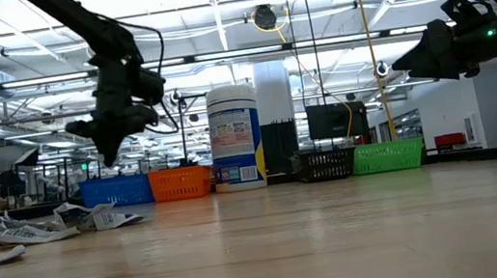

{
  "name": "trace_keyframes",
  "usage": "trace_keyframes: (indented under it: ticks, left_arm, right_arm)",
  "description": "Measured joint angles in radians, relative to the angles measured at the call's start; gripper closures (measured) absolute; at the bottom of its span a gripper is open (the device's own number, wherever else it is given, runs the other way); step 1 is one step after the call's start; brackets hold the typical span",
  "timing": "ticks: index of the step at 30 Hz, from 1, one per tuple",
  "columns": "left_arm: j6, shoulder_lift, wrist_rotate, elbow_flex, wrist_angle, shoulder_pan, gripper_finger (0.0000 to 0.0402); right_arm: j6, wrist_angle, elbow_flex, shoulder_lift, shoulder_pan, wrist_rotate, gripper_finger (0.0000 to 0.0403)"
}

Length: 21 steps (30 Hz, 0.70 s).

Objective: Pick & Place First Aid Supplies
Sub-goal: Put the alcohol pad into the blue bin

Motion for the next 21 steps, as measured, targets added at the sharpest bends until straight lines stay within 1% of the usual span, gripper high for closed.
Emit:
trace_keyframes:
  ticks: [5, 10, 17, 21]
  left_arm:
    - [0.049, 0.121, -0.026, 0.173, -0.054, 0.066, 0.0400]
    - [0.083, 0.211, -0.039, 0.299, -0.089, 0.118, 0.0401]
    - [0.087, 0.295, -0.106, 0.317, -0.051, 0.142, 0.0401]
    - [0.080, 0.314, -0.156, 0.317, -0.025, 0.153, 0.0400]
  right_arm:
    - [0.000, 0.000, 0.000, 0.000, 0.000, 0.000, 0.0050]
    - [0.000, 0.000, 0.000, 0.000, 0.000, 0.000, 0.0050]
    - [0.000, 0.000, 0.000, 0.000, 0.000, 0.000, 0.0050]
    - [0.000, 0.000, 0.000, 0.000, 0.000, 0.000, 0.0050]
